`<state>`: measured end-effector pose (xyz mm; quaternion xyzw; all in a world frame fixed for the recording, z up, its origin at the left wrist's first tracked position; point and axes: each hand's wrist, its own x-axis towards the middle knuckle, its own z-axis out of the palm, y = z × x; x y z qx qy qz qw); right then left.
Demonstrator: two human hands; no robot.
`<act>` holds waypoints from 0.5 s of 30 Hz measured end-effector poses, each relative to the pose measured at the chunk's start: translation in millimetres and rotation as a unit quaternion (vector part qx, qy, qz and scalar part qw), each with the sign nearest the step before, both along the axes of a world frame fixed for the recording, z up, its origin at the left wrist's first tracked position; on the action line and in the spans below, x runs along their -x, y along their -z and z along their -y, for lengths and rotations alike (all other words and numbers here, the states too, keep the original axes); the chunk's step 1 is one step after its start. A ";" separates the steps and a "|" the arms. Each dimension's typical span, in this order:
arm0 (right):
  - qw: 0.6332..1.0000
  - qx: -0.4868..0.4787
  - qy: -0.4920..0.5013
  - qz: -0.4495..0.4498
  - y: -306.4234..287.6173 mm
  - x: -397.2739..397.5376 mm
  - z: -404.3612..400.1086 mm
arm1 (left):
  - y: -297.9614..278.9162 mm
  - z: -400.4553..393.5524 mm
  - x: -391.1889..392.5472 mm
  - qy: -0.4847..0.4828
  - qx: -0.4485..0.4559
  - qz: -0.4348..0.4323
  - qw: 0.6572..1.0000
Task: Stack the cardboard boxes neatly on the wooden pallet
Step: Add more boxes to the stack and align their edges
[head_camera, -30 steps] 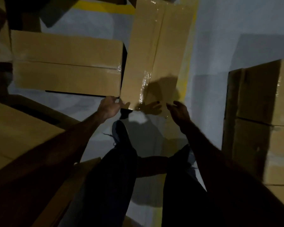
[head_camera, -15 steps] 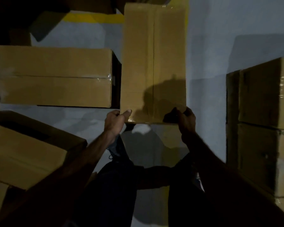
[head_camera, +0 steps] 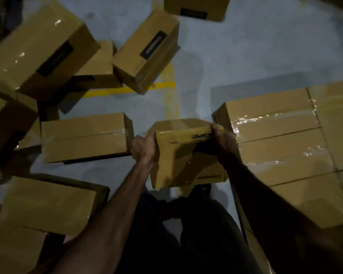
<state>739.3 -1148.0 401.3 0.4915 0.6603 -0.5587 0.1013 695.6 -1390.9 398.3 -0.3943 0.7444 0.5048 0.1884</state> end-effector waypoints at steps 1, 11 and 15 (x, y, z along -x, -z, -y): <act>1.000 0.010 0.007 0.004 -21.4 -11.4 -3.8 | -18.6 -5.8 -7.2 0.011 -0.004 -0.006 1.000; 0.946 -0.143 0.283 -0.060 -168.7 -110.3 -34.9 | -170.3 -84.9 -11.8 0.232 0.030 -0.144 0.961; 0.891 -0.176 0.404 -0.107 -200.6 -151.6 -39.4 | -211.9 -123.0 -20.1 0.303 -0.006 -0.197 0.932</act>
